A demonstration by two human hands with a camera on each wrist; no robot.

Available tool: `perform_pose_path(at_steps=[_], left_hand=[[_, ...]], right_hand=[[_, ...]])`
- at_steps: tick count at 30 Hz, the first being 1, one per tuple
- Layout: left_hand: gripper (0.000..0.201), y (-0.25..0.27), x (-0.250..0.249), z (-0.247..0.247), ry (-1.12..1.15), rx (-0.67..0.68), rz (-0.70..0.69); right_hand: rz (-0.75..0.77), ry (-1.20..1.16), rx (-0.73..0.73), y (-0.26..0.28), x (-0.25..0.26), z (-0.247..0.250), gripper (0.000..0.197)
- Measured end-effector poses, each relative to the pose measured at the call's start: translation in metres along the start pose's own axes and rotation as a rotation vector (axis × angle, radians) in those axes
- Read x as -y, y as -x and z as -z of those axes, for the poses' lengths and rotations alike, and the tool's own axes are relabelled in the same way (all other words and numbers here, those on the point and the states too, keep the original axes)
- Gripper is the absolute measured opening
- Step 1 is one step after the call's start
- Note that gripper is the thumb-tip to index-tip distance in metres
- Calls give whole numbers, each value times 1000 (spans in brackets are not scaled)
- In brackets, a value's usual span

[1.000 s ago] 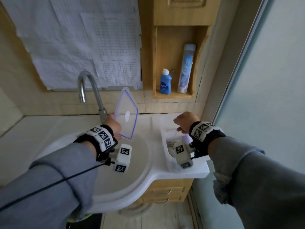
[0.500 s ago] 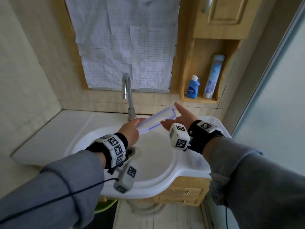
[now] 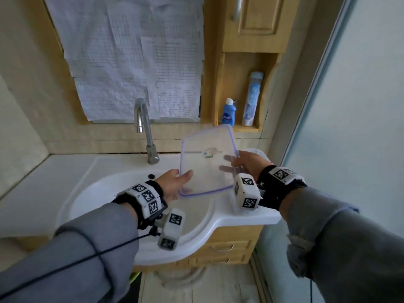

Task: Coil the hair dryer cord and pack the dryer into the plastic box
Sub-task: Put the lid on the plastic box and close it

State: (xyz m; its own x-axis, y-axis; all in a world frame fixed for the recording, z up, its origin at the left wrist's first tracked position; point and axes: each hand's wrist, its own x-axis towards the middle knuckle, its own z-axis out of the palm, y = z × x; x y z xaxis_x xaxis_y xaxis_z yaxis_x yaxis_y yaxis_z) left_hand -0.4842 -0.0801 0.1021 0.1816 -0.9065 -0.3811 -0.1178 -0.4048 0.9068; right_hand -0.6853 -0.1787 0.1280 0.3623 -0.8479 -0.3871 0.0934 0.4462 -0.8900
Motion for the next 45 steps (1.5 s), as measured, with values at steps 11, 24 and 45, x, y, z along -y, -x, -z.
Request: perform_pose_path(at_steps=[11, 24, 45], left_hand=[[47, -56, -2, -102, -285, 10, 25], [34, -84, -24, -149, -484, -39, 45], [40, -174, -22, -100, -76, -205, 214]], right_hand=[[172, 772, -376, -20, -7, 110, 24], [112, 957, -426, -58, -20, 155, 32], [-48, 168, -520, -142, -19, 128, 47]])
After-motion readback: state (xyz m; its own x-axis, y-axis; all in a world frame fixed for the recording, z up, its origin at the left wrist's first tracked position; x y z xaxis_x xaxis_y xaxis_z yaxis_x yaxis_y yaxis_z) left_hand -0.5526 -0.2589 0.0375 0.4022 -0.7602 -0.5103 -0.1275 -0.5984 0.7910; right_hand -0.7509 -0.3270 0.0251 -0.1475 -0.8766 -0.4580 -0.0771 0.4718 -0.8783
